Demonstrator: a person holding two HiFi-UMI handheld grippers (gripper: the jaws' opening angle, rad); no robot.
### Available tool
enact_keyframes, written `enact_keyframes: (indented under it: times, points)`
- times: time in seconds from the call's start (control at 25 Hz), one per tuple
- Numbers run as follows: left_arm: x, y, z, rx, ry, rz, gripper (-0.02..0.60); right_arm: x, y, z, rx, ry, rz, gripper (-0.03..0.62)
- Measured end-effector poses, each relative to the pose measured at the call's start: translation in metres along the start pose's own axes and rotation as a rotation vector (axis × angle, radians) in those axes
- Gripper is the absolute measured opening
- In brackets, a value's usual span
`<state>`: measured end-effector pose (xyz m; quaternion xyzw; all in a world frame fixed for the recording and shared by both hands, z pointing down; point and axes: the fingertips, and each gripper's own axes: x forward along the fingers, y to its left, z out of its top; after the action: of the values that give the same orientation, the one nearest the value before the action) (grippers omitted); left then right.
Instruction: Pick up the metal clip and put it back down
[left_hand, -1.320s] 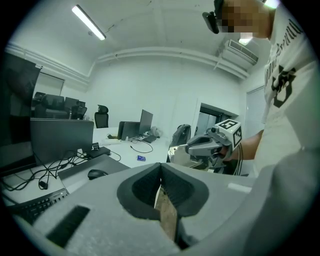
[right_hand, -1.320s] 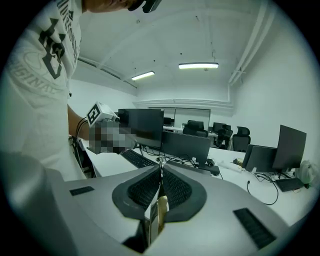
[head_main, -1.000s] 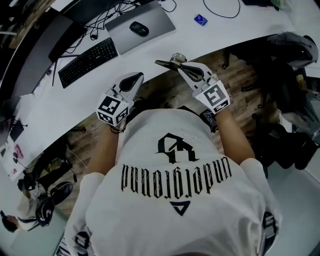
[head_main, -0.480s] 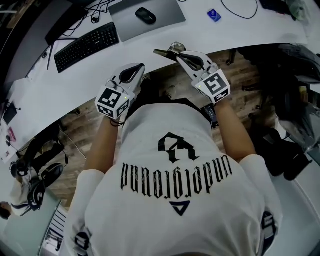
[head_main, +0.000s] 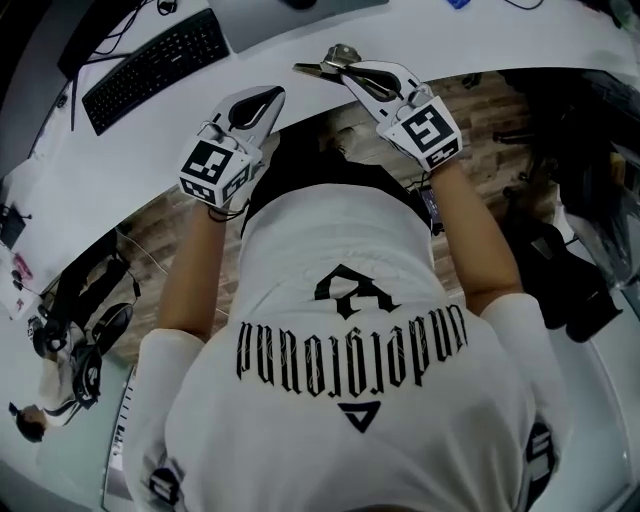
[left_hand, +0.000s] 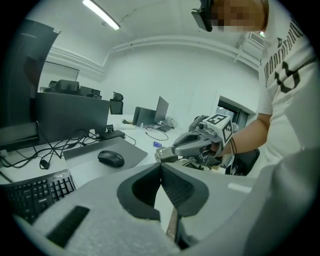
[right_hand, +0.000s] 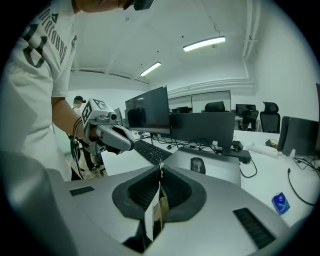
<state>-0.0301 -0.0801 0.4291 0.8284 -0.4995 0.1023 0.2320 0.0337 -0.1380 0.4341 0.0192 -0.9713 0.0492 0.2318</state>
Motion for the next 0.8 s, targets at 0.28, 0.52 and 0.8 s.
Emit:
enact_keyframes:
  times: [0.28, 0.52, 0.8]
  points:
    - [0.021, 0.029, -0.013, -0.020, 0.044, -0.022, 0.015, 0.032, -0.016, -0.032, 0.021, 0.059, 0.022, 0.028]
    - [0.036, 0.050, -0.025, -0.030, 0.072, -0.038, 0.015, 0.060, -0.028, -0.051, 0.058, 0.072, 0.049, 0.028]
    - [0.047, 0.057, -0.038, -0.054, 0.097, -0.053, 0.015, 0.073, -0.036, -0.073, 0.092, 0.097, 0.077, 0.028]
